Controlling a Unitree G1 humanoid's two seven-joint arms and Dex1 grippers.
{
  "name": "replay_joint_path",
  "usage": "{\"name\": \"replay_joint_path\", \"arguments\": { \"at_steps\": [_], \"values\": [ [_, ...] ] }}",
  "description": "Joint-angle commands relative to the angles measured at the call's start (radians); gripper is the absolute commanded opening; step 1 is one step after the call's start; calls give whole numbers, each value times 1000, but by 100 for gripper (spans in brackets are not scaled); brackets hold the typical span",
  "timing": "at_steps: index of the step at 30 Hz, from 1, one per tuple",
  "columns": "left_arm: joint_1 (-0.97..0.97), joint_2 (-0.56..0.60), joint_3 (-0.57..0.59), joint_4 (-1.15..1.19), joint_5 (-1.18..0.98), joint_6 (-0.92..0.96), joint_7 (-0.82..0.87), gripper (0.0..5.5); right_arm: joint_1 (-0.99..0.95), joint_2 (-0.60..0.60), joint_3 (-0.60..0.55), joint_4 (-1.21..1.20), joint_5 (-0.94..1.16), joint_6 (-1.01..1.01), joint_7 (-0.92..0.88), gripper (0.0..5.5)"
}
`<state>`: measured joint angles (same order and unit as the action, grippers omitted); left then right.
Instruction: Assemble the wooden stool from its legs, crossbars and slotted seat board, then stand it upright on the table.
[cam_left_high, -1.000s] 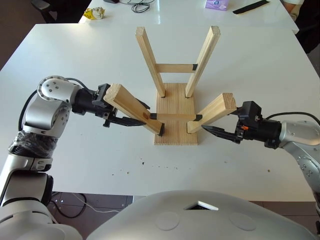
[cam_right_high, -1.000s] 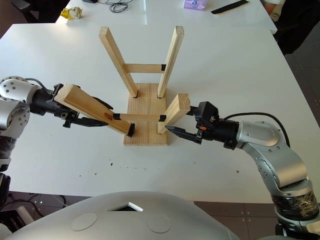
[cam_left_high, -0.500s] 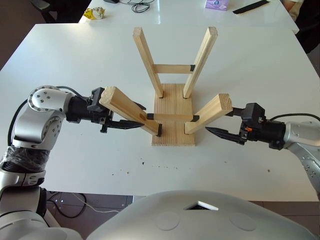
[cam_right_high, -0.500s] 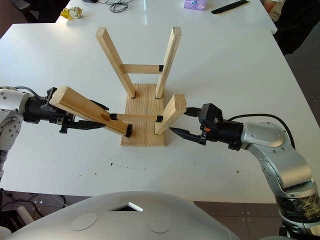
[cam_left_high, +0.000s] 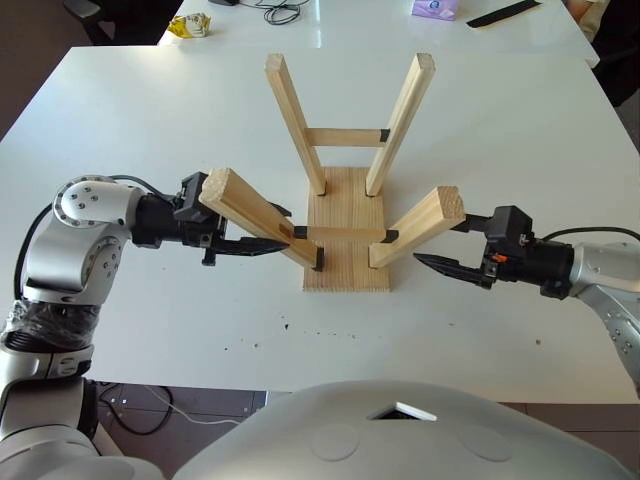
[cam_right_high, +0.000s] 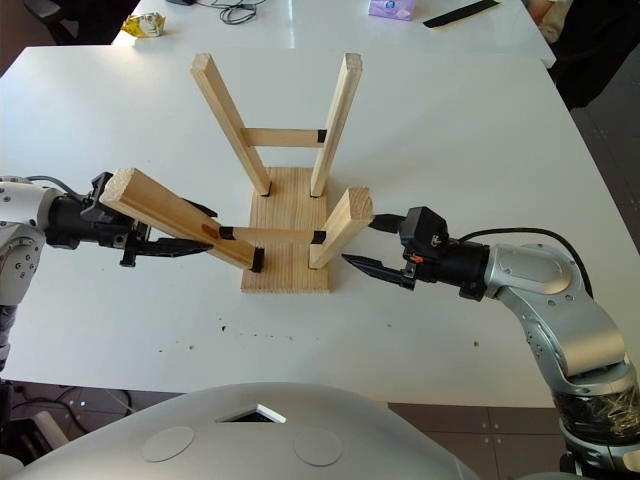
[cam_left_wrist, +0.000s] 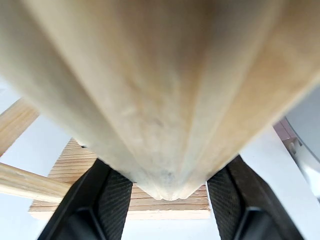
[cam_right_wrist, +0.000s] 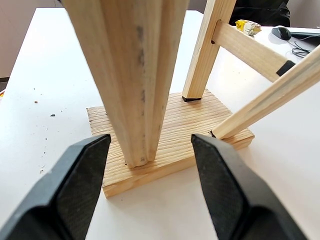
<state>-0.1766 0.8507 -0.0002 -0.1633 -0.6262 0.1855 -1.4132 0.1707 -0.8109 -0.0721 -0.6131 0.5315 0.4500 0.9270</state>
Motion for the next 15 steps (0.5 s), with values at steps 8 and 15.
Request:
{"name": "replay_joint_path", "arguments": {
  "at_steps": [8, 15],
  "values": [
    [15, -43, 29, -11, 27, -39, 24, 207, -10, -14, -8, 2, -10, -6, 5, 298],
    [89, -31, 27, -35, 31, -39, 9, 207, -12, -14, -9, 2, -8, -3, 3, 298]
  ]
}}
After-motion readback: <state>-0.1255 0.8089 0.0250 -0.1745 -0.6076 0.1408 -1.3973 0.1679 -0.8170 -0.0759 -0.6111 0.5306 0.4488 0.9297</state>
